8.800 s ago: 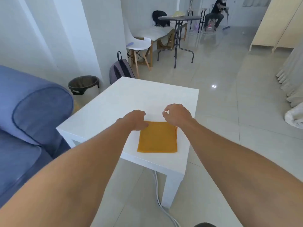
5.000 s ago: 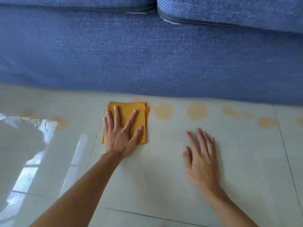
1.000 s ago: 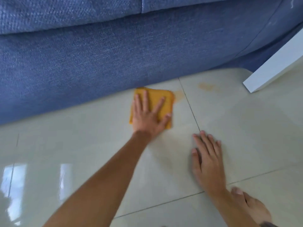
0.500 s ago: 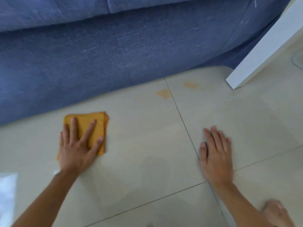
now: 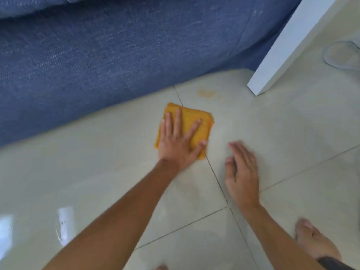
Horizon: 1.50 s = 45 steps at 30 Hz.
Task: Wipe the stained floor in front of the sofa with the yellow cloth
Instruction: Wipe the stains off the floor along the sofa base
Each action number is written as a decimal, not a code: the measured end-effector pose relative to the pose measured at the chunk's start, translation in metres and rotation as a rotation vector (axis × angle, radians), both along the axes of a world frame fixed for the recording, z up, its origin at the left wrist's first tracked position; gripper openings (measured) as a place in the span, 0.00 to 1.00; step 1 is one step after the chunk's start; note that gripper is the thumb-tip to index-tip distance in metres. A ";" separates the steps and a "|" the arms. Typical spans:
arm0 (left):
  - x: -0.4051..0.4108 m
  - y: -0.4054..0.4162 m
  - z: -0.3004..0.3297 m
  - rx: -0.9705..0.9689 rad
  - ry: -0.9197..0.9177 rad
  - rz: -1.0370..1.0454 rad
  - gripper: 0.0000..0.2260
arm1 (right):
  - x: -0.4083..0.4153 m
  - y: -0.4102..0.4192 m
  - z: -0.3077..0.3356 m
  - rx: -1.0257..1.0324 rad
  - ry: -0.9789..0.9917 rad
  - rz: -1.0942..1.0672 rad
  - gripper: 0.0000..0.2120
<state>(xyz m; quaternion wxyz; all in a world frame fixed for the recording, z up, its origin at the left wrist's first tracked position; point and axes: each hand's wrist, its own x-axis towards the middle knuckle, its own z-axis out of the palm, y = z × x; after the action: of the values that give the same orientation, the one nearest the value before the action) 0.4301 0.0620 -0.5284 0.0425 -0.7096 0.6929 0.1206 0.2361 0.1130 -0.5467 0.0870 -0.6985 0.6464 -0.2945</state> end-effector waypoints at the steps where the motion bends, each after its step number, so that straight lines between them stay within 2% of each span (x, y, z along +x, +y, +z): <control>1: -0.012 0.020 0.001 -0.002 0.018 -0.094 0.31 | -0.005 -0.004 0.004 -0.006 -0.023 -0.016 0.20; 4: -0.010 0.089 0.001 -0.009 0.050 -0.309 0.30 | -0.031 -0.019 0.009 -0.012 0.115 -0.091 0.20; 7: 0.041 0.134 -0.001 -0.024 0.021 -0.336 0.30 | -0.058 -0.022 0.005 0.154 0.253 -0.144 0.25; 9: 0.084 0.137 -0.002 -0.047 -0.015 -0.240 0.30 | -0.067 -0.020 0.000 0.232 0.325 -0.137 0.28; 14: 0.161 0.075 0.001 0.002 -0.083 0.271 0.35 | -0.064 -0.018 -0.003 0.240 0.349 -0.148 0.27; 17: 0.152 0.003 -0.002 -0.035 -0.120 0.474 0.35 | -0.065 -0.017 -0.006 0.209 0.352 -0.162 0.26; 20: 0.115 -0.069 -0.002 0.011 -0.103 0.506 0.34 | -0.064 -0.016 -0.008 0.173 0.338 -0.160 0.26; 23: 0.060 -0.116 -0.001 0.060 -0.080 0.389 0.34 | -0.064 -0.018 -0.008 0.168 0.343 -0.162 0.26; 26: 0.007 -0.120 -0.001 0.016 -0.063 0.177 0.33 | -0.064 -0.018 -0.007 0.168 0.321 -0.159 0.26; 29: -0.034 -0.082 0.001 -0.001 -0.061 -0.158 0.31 | -0.065 -0.019 -0.003 0.131 0.306 -0.173 0.25; 32: -0.036 -0.018 0.004 0.017 -0.035 -0.499 0.30 | -0.072 -0.029 0.007 0.080 0.330 -0.180 0.20; 35: 0.011 0.036 0.003 -0.003 -0.028 -0.586 0.30 | -0.081 -0.041 0.008 0.075 0.359 -0.165 0.20; 37: 0.054 0.053 -0.002 -0.040 -0.041 -0.467 0.30 | -0.081 -0.041 0.003 0.116 0.368 -0.157 0.22; 40: 0.105 0.044 -0.003 -0.028 -0.081 -0.085 0.30 | -0.079 -0.040 0.000 0.153 0.379 -0.151 0.24; 43: 0.120 -0.007 -0.005 -0.048 -0.126 0.277 0.34 | -0.077 -0.040 0.001 0.149 0.378 -0.160 0.24; 45: 0.110 -0.056 -0.004 -0.053 -0.135 0.425 0.34 | -0.076 -0.040 0.001 0.150 0.357 -0.163 0.24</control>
<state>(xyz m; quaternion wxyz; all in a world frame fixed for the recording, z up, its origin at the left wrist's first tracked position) 0.5400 0.0057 -0.5328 0.0439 -0.8470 0.5263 0.0609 0.1596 0.0733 -0.5457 -0.0011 -0.6767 0.7259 -0.1230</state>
